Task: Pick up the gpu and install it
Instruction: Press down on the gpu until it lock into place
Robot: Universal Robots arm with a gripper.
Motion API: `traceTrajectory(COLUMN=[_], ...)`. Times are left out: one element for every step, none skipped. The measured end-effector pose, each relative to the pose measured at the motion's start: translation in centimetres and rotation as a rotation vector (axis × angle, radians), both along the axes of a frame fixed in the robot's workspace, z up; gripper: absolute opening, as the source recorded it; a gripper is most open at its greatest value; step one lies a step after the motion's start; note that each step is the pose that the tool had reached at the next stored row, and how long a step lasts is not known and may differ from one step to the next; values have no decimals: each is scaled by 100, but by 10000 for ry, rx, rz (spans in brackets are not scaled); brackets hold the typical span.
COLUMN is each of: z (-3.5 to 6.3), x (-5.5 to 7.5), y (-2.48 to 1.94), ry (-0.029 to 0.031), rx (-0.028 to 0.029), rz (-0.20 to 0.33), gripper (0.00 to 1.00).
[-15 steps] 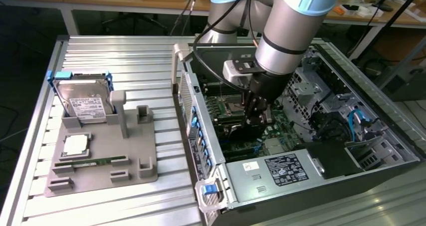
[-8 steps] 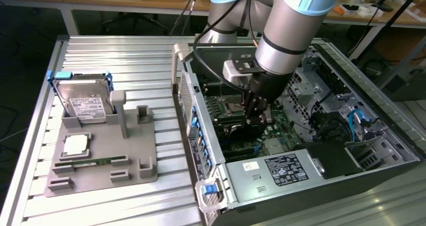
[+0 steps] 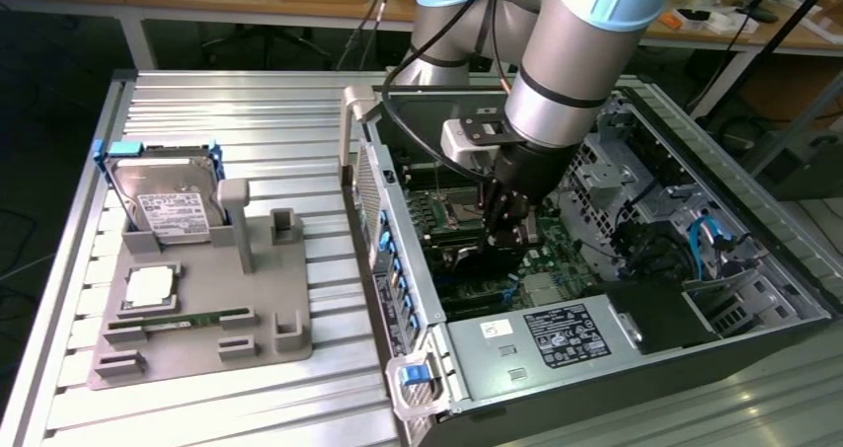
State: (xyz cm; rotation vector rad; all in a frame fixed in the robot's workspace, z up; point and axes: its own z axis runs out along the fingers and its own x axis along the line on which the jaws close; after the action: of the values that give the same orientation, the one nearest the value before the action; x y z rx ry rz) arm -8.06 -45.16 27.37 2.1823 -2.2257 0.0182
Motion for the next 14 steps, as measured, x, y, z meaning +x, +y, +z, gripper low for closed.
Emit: traceTrajectory(z=[0, -6, -22, -37, -51, -50, -39, -18, 8, 44, 77, 85, 89, 98], x=[0, 0, 0, -1, -1, -1, 0, 0, -4, -6, -18, -22, -37, -70], y=[0, 0, 0, -1, -2, -1, 0, 1, 1, 0, 0, 0, 0, 3], ry=[0, -1, -1, 3, 7, 5, -2, -6, -3, 0, 0, 0, 0, 0], rx=[-1, 2, 2, -6, -16, -11, 5, 13, 6, 0, 1, 0, 0, 1], rz=[0, 0, 0, 1, 1, 0, 0, 0, -2, 1, 0, 0, 0, 0], gripper=[11, 11, 11, 11, 11, 11, 11, 11, 11, 11, 11, 11, 11, 11])
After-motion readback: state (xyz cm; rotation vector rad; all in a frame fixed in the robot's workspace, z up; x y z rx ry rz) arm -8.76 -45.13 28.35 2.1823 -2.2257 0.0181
